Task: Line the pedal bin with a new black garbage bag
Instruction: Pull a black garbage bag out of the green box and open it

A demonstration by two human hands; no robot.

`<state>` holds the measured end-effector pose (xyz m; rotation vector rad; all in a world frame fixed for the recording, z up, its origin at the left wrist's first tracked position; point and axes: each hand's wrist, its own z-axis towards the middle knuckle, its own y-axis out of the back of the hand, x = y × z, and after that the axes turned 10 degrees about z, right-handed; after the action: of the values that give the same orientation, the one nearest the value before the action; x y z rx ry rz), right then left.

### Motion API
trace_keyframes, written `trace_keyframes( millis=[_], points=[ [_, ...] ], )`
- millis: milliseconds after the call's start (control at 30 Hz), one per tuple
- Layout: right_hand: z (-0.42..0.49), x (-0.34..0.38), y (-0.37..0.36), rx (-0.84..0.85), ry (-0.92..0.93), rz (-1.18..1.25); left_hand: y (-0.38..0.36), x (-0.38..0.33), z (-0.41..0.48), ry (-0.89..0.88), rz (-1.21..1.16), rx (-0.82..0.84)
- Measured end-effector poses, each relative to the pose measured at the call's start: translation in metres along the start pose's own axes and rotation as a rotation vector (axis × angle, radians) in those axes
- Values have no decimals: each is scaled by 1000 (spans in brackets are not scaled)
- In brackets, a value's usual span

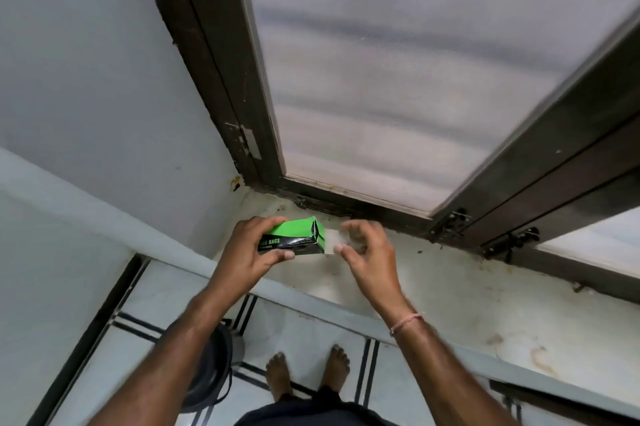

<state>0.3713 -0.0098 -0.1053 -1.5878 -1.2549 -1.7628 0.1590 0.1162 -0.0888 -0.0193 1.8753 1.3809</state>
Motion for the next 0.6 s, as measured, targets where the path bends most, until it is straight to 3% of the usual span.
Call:
trace_keyframes(
  millis=[67, 200, 600],
  points=[
    [-3, 4, 0, -26, 143, -117, 1, -4, 0, 7, -10, -26],
    [-9, 15, -5, -22, 311, -129, 1, -9, -1, 22, -3, -63],
    [-27, 18, -13, -15, 170, 159, -1, -14, -7, 20, -42, -107]
  ],
)
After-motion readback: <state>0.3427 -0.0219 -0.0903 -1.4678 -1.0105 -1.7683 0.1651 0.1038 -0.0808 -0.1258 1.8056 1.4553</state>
